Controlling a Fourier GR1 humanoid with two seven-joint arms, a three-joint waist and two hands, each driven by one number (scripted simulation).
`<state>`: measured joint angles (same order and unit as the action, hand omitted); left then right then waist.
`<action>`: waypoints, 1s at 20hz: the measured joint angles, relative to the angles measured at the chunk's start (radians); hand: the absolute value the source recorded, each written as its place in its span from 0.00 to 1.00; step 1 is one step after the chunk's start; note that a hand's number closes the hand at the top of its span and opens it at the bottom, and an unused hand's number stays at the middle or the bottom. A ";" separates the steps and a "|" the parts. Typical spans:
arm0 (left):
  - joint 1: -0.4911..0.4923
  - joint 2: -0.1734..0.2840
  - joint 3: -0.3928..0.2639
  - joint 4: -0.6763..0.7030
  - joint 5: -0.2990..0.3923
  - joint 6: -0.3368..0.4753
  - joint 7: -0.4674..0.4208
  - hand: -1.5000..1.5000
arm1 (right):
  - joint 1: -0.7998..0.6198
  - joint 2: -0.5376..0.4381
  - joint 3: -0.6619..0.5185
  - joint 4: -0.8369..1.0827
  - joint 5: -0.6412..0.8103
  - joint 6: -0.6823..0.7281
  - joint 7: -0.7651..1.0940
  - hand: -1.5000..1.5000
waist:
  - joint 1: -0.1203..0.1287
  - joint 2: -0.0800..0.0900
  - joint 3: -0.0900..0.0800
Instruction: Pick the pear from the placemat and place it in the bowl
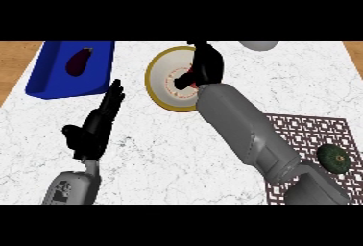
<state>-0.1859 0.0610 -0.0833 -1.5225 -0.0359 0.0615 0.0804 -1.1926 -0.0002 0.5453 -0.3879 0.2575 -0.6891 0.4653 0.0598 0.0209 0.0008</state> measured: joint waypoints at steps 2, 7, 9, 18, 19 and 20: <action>0.007 0.001 0.003 0.006 0.001 -0.003 -0.010 0.50 | 0.009 0.000 -0.032 -0.016 -0.027 -0.024 -0.074 0.00 | -0.002 0.000 0.000; 0.007 0.010 0.012 0.014 0.000 -0.008 -0.018 0.50 | 0.014 0.000 -0.096 -0.049 -0.067 -0.130 -0.217 0.00 | -0.010 -0.004 0.000; 0.010 0.004 0.012 0.021 -0.001 -0.004 -0.024 0.50 | 0.021 -0.002 -0.125 -0.063 -0.091 -0.159 -0.264 0.00 | -0.014 -0.006 0.000; 0.015 0.005 0.030 0.009 -0.007 0.010 -0.002 0.50 | 0.112 -0.018 -0.239 -0.221 -0.192 -0.147 -0.353 0.00 | -0.049 -0.019 -0.001; 0.026 0.006 0.034 0.003 -0.002 0.006 -0.004 0.50 | 0.137 -0.029 -0.252 -0.254 -0.206 -0.129 -0.363 0.00 | -0.052 -0.020 -0.001; 0.034 0.006 0.033 -0.004 -0.002 0.005 -0.009 0.50 | 0.163 -0.028 -0.258 -0.283 -0.211 -0.119 -0.371 0.00 | -0.054 -0.021 -0.001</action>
<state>-0.1515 0.0674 -0.0504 -1.5261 -0.0381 0.0664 0.0717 -1.0298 -0.0283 0.2878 -0.6710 0.0462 -0.8083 0.0945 0.0056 -0.0002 0.0003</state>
